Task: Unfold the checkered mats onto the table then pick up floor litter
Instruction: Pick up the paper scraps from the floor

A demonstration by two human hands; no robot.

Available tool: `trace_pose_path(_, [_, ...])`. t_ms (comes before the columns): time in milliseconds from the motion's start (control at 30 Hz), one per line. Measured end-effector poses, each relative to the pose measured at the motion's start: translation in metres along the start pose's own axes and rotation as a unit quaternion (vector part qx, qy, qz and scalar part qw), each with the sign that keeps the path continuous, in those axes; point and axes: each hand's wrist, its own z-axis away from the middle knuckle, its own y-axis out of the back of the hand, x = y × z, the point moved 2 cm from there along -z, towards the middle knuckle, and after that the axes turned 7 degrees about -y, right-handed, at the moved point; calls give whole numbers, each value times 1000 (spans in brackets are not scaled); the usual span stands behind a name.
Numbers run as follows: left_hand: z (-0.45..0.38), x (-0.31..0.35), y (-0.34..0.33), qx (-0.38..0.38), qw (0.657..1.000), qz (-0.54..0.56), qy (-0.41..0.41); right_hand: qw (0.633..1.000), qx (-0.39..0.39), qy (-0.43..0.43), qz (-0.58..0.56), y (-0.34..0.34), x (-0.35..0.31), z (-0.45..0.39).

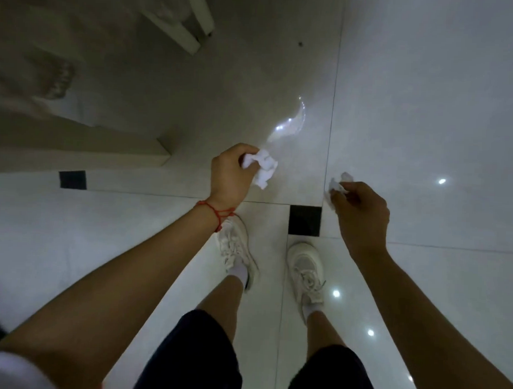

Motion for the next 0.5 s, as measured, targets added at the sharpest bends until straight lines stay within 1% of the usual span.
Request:
trace_pose_path(133, [52, 66, 47, 44, 999, 23, 23, 999, -18, 25, -21, 33, -44, 47])
trace_pose_path(267, [109, 118, 91, 93, 993, 34, 56, 997, -42, 67, -3, 60, -86, 96])
trace_pose_path(500, [215, 192, 167, 231, 964, 79, 110, 988, -86, 125, 21, 94, -159, 185])
